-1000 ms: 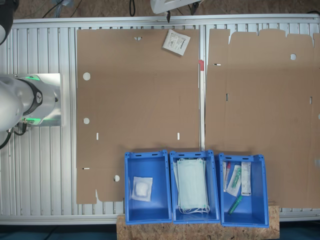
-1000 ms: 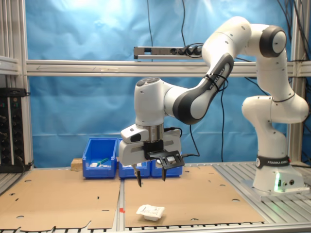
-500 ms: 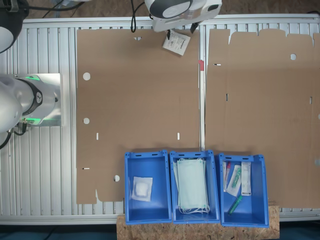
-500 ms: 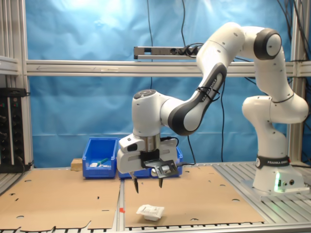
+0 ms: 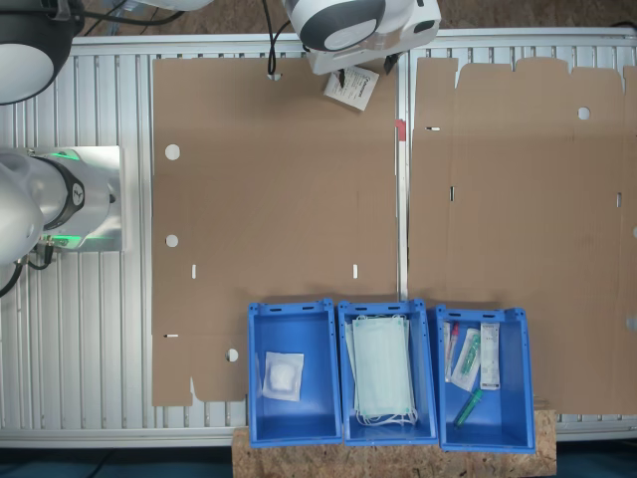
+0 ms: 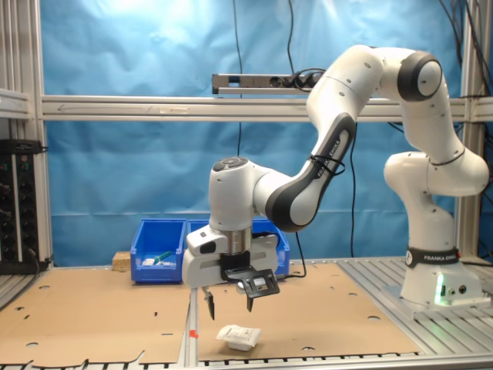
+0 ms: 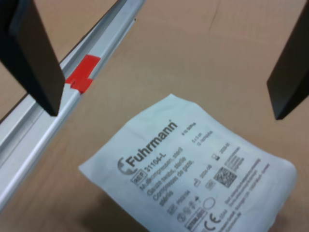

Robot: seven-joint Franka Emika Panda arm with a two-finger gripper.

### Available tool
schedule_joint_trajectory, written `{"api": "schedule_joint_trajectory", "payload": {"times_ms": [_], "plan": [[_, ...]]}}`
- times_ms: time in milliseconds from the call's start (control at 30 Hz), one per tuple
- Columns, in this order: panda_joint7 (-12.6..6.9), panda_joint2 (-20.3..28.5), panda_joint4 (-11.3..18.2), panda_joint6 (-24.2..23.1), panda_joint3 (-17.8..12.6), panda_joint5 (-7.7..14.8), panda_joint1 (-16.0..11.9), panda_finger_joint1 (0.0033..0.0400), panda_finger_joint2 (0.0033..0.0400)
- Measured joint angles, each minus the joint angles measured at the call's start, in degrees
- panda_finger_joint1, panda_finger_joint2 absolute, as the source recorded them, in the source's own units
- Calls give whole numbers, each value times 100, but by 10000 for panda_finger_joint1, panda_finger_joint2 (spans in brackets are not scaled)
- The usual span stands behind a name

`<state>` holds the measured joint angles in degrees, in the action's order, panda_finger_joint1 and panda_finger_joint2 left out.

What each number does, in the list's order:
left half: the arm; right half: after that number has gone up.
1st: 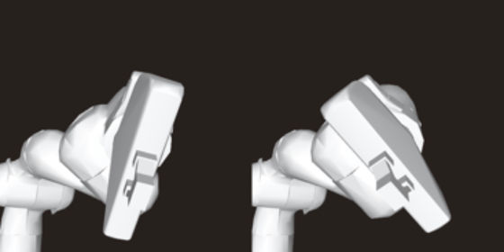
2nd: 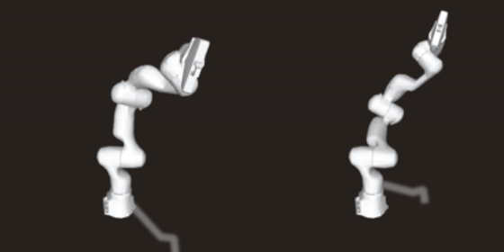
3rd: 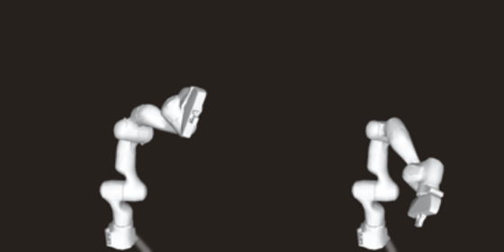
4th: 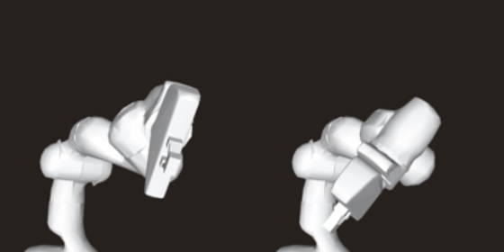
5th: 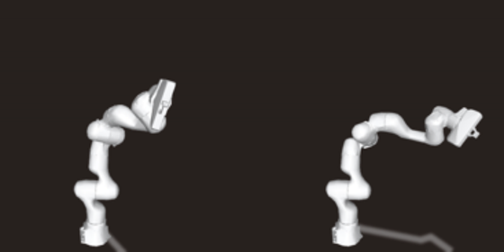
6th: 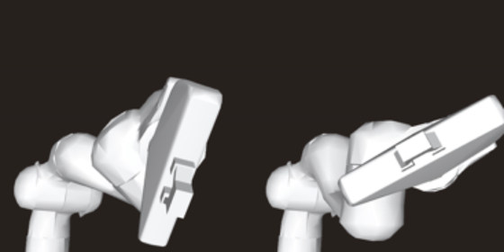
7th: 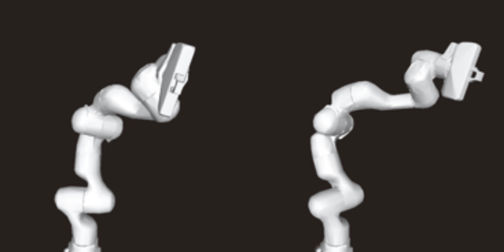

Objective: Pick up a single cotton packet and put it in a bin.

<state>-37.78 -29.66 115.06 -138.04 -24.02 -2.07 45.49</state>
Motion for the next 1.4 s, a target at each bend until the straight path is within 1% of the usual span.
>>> {"api": "schedule_joint_trajectory", "payload": {"times_ms": [533,667,1033,1100,1400], "plan": [[-58,-134,-3,-299,377,-39,0,400,400],[-184,-138,-3,-338,425,-42,-1,400,400],[-683,-139,-3,-324,469,-43,-44,400,400],[-715,-139,-3,-318,471,-43,-54,400,400],[-1017,-139,-3,-198,471,-44,-138,400,400]]}}
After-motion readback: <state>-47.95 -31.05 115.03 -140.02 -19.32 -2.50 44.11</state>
